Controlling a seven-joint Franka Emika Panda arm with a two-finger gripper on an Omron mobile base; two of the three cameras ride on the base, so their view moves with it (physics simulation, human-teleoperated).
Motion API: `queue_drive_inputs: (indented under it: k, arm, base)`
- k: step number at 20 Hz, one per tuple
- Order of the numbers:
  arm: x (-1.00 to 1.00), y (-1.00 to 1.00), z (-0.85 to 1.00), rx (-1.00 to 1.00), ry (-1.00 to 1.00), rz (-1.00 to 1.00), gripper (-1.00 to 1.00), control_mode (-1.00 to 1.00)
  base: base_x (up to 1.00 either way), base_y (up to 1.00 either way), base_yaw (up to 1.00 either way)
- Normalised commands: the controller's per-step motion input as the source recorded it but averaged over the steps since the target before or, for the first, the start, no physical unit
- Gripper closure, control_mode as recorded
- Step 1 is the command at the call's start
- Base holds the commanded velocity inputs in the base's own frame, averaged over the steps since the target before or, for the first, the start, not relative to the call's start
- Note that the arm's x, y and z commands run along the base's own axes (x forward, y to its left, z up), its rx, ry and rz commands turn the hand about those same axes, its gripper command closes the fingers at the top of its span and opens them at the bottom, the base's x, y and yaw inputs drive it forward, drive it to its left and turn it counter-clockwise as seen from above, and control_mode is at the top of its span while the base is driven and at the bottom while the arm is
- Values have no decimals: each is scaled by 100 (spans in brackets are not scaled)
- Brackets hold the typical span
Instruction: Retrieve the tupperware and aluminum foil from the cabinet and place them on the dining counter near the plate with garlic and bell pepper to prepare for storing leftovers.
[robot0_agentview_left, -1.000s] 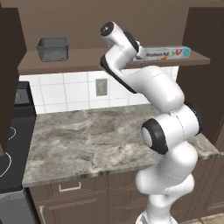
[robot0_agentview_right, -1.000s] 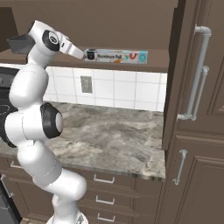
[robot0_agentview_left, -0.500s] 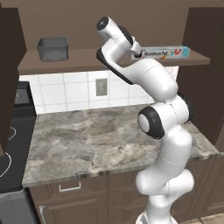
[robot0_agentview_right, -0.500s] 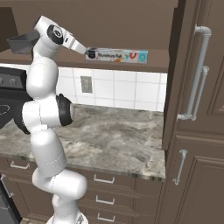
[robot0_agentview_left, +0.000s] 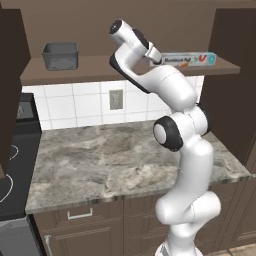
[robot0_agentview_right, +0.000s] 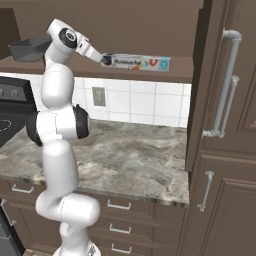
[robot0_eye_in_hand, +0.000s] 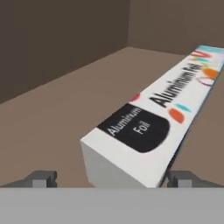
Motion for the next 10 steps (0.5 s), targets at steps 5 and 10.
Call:
queue_drive_inputs:
  k: [5,10]
  arm:
    - [1,-50,-33,0,-12,-20,-100,-100]
    - [0,-34,-14,0,-28,-20,-100,-100]
  base:
    - [0,0,0]
    - [0,0,0]
